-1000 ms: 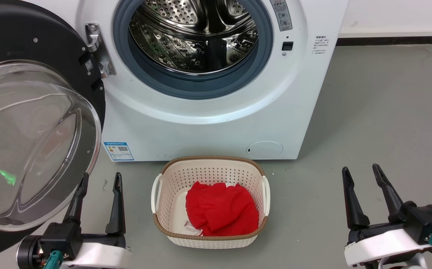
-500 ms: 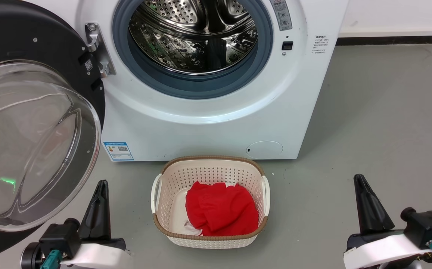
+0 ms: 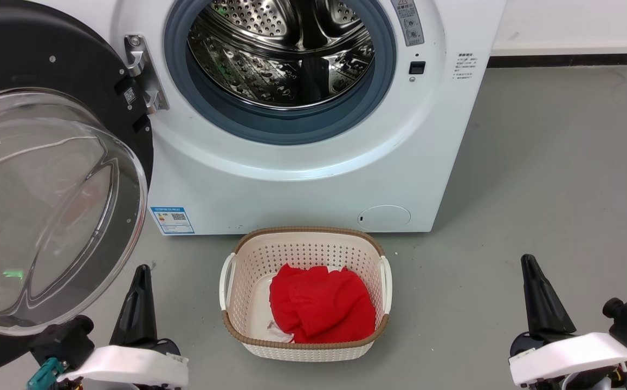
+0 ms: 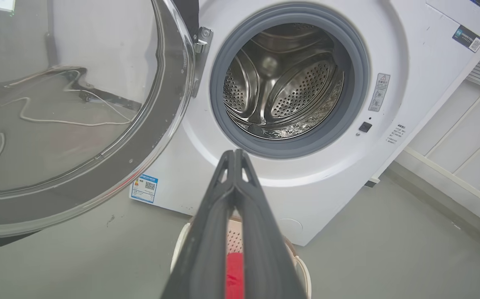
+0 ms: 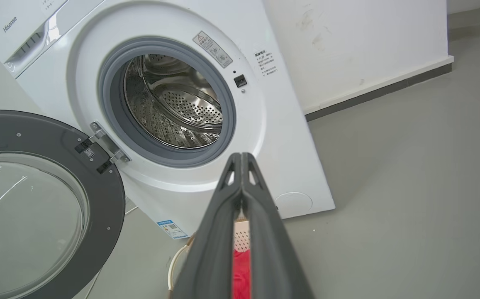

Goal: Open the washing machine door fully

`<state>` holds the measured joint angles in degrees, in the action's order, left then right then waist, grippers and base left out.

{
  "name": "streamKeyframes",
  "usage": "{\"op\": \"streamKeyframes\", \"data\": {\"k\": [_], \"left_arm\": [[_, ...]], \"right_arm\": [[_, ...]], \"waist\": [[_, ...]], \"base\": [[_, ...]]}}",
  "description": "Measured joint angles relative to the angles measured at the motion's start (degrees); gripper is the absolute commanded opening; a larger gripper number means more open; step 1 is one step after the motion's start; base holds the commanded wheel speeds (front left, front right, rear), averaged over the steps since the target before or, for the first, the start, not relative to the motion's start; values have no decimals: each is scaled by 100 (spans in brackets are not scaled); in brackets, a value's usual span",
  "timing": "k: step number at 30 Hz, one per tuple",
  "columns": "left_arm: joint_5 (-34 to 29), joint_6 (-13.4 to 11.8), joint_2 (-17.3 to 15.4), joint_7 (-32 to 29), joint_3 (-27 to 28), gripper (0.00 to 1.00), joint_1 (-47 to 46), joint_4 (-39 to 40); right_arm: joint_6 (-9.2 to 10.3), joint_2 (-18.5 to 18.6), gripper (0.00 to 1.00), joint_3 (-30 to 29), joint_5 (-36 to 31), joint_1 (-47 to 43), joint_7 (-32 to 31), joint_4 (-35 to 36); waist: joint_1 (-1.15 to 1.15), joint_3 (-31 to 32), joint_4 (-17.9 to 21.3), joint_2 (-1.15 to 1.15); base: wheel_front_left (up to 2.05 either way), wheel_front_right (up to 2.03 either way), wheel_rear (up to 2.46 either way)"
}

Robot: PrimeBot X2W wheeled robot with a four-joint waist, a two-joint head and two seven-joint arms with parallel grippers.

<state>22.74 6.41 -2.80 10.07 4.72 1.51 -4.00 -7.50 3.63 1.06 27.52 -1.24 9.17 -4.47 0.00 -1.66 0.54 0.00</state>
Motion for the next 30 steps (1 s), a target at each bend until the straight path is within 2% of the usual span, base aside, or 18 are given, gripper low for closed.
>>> {"op": "streamKeyframes", "data": {"k": [30], "left_arm": [[2671, 23, 0, -633, 64, 0, -293, -372]], "right_arm": [[0, 86, 0, -115, 2626, 259, -464, -353]], "waist": [[0, 41, -15, 0]], "base": [[0, 0, 0]]}}
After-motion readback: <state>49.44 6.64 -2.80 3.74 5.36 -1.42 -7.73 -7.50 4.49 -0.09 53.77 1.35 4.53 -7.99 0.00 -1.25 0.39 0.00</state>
